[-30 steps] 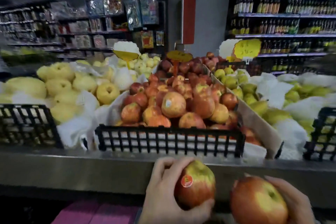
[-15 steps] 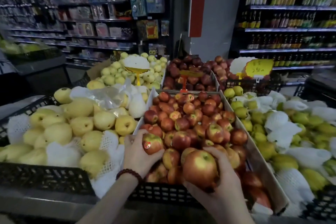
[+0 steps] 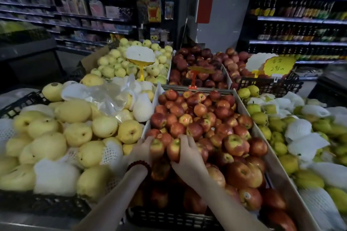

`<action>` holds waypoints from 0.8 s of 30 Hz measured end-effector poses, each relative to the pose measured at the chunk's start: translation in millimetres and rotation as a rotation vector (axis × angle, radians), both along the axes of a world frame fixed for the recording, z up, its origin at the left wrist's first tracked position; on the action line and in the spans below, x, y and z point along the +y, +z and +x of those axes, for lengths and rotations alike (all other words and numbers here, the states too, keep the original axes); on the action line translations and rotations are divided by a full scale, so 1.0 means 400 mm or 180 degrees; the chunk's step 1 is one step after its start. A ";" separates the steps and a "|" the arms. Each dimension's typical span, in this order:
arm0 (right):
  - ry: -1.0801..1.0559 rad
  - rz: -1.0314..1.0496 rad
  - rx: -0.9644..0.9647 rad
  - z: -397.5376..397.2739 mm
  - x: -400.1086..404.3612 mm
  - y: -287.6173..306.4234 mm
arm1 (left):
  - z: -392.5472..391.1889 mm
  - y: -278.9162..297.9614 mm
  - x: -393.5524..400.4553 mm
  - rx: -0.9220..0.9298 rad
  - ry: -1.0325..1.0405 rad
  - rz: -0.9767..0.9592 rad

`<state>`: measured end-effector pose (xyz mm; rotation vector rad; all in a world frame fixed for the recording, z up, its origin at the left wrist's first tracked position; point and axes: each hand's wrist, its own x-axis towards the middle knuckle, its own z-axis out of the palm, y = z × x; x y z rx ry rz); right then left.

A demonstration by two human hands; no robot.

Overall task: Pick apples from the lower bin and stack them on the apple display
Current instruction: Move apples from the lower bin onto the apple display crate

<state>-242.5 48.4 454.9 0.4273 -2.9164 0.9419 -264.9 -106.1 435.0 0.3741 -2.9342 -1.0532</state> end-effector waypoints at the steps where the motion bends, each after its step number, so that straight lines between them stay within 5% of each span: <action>1: 0.0037 0.0109 0.0000 -0.012 -0.012 -0.017 | 0.002 -0.013 -0.009 -0.0089 0.0016 -0.0055; 9: 0.0083 0.0755 0.0279 -0.021 -0.036 -0.059 | 0.037 -0.031 -0.040 0.0027 -0.0088 -0.0148; 16: 0.0101 -0.0400 0.0800 0.045 0.016 0.020 | 0.084 0.039 0.013 0.0576 0.0016 0.0049; 24: -0.0093 -0.1834 -0.0113 0.225 0.101 0.035 | 0.280 0.092 0.111 0.0969 -0.0328 0.0470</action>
